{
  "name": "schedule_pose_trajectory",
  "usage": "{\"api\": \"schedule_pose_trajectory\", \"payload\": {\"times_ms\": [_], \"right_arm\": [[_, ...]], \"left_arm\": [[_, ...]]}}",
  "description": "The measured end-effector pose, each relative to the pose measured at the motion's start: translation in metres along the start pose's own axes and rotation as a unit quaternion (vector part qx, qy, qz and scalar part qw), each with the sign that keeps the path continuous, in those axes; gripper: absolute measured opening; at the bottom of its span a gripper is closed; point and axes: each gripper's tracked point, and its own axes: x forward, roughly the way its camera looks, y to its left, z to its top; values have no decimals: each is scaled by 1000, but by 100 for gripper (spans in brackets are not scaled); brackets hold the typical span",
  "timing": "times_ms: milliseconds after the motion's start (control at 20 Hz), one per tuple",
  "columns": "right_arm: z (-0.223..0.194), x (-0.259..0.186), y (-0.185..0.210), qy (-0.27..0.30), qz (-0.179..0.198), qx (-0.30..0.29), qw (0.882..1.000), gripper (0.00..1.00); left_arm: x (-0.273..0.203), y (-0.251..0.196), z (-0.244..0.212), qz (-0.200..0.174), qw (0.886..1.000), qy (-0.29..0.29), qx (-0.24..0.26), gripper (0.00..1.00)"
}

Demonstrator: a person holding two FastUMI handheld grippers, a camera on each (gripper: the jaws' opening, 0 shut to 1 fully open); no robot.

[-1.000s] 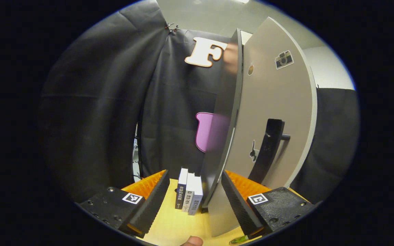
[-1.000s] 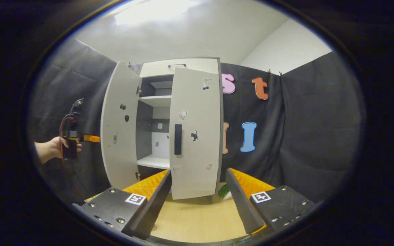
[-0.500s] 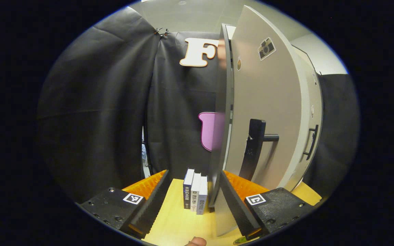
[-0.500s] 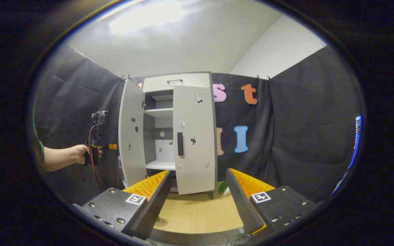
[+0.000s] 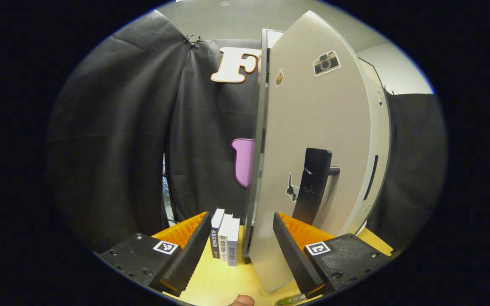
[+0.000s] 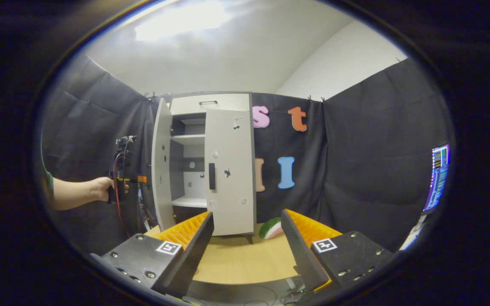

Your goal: Grasp the bottle in the cabinet with the left hand and place it on the coaster, then close the right door with the right hand and the left door with the left hand.

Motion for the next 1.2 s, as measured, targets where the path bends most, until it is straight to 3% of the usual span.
{"api": "schedule_pose_trajectory", "payload": {"times_ms": [400, 750, 1000, 1050, 1100, 1200], "right_arm": [[-2, 22, -11, 1, -20, -21, 1000, 96], [-3, 81, -9, 4, -29, -31, 999, 96], [-9, 139, -3, 10, -23, -53, 998, 96], [-10, 150, -3, 11, -24, -58, 998, 96], [-11, 161, -2, 11, -23, -62, 998, 94], [-12, 180, 1, 8, -21, -61, 998, 96]], "left_arm": [[17, -52, 4, -11, 1000, -10, -1, 93], [28, -133, 4, -99, 995, -12, -16, 95], [41, -176, 2, -135, 991, -19, -1, 95], [46, -180, 1, -139, 990, -17, 0, 90], [52, -182, 0, -144, 989, -16, 2, 95], [60, -183, -4, -144, 989, -13, 1, 95]]}}
